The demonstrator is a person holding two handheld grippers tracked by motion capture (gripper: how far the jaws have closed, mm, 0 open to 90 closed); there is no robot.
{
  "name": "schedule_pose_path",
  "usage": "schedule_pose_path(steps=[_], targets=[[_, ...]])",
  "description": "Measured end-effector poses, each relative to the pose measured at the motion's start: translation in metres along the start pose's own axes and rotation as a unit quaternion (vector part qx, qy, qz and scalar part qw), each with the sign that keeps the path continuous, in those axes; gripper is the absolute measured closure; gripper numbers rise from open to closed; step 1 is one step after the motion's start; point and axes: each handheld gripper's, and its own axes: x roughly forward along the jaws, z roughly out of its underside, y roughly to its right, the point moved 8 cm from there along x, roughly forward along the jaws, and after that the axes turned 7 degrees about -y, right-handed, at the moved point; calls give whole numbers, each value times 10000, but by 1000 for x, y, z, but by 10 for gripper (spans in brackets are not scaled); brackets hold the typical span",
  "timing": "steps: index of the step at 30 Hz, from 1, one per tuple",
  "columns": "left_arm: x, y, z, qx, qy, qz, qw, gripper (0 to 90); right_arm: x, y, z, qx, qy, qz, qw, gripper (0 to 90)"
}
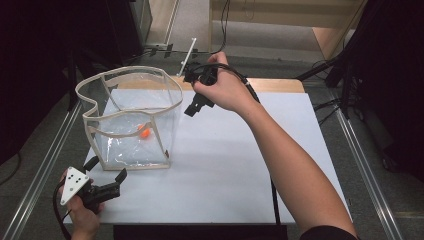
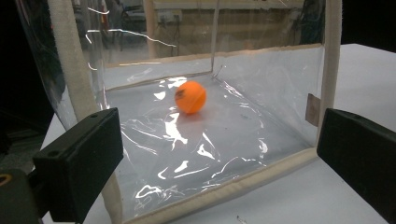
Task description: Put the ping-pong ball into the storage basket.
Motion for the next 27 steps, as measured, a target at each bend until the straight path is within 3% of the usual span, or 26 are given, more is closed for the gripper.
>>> schedule_pose_path(steps=[27], targets=[[0,0,0,9,-4,5,10000,8,23,-4,38,133,-37,-122,9998,0]])
